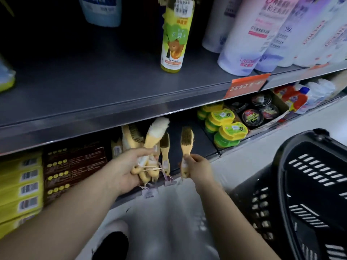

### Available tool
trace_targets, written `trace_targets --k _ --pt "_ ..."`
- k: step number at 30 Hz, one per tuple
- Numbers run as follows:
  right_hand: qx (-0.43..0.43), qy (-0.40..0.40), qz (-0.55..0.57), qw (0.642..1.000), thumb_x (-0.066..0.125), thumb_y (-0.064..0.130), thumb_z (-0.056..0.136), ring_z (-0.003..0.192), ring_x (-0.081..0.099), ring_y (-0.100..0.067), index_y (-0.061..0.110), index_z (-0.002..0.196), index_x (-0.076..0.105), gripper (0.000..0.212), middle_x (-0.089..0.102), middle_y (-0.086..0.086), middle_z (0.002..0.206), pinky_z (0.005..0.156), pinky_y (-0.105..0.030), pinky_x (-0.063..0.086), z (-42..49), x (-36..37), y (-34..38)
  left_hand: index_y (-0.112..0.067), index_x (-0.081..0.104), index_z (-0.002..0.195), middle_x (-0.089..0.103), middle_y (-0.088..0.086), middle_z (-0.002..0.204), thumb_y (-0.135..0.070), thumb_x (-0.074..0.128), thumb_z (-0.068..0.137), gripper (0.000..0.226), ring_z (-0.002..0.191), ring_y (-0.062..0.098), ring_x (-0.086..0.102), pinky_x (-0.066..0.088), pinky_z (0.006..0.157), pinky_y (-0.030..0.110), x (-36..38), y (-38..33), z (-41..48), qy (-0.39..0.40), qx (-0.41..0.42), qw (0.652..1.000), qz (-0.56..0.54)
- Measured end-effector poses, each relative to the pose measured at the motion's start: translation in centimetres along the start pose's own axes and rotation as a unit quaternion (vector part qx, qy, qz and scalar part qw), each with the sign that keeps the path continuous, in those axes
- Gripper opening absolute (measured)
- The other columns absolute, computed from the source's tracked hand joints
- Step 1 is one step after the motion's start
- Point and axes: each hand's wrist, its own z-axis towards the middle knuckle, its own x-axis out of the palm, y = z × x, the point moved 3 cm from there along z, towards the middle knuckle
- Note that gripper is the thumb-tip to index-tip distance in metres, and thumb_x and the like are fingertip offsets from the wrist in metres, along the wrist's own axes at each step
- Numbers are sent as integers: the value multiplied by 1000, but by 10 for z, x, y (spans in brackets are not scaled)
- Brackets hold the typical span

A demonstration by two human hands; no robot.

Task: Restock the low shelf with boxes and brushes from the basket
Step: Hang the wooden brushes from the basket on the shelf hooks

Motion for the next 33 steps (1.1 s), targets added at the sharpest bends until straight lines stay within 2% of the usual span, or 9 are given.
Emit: trace_targets --k 2,6,11,18,20,23,26,30,33 --pt "0 0 -29 1000 49 23 96 63 53 -21 -2 97 60 28 58 -24 82 60 -29 45 30 12 -7 -6 66 85 65 9 73 -12 62 77 10 52 19 54 40 45 25 -6 5 16 -3 6 999 -36" --pt "-8 15 -111 994 50 28 95 73 59 -29 2 104 59 29 60 -19 77 75 -40 51 83 31 -18 -6 76 77 70 12 79 -16 66 61 21 72 26 57 42 67 37 -11 17 43 13 16 999 -41" --pt "-78 22 -141 987 62 28 89 73 58 -14 18 100 59 16 61 7 80 60 -25 42 106 42 -31 -17 79 72 74 11 88 -28 70 51 25 77 23 67 54 66 33 -15 31 61 61 29 998 7" --pt "-168 -36 -248 953 53 27 93 94 57 -28 9 110 61 26 52 -6 107 74 -26 39 92 42 -26 -17 78 73 74 4 84 -27 68 51 26 65 12 69 52 60 29 -14 41 76 50 61 997 -5" --pt "-208 -56 -206 955 49 30 95 89 55 -22 13 105 64 24 48 0 97 72 -24 35 72 39 -18 -16 79 77 74 5 83 -26 67 55 28 66 12 69 52 59 29 -10 44 77 64 63 996 -9" --pt "-137 110 -15 984 50 37 93 70 59 -8 21 87 68 25 63 5 76 64 -25 45 37 47 -15 -9 71 101 70 13 86 -28 72 53 51 66 23 64 43 63 34 -7 47 78 49 76 996 -5" --pt "-85 212 57 972 55 29 92 76 66 -9 29 105 66 17 71 4 85 71 -29 53 14 53 -17 -14 72 93 72 17 88 -26 76 50 45 67 29 65 41 70 39 -5 48 77 17 102 995 -8" --pt "-70 175 73 979 61 15 89 63 62 -9 29 87 66 15 69 6 73 57 -24 50 12 49 -14 -24 73 83 75 5 82 -23 73 62 21 66 18 71 52 63 33 -7 51 79 -1 135 991 15" --pt "-15 168 125 978 62 12 88 72 64 -28 12 104 64 15 71 -12 85 70 -42 52 17 46 -16 -20 70 93 75 5 84 -23 71 62 31 73 17 72 57 57 28 -5 49 77 1 169 986 3"
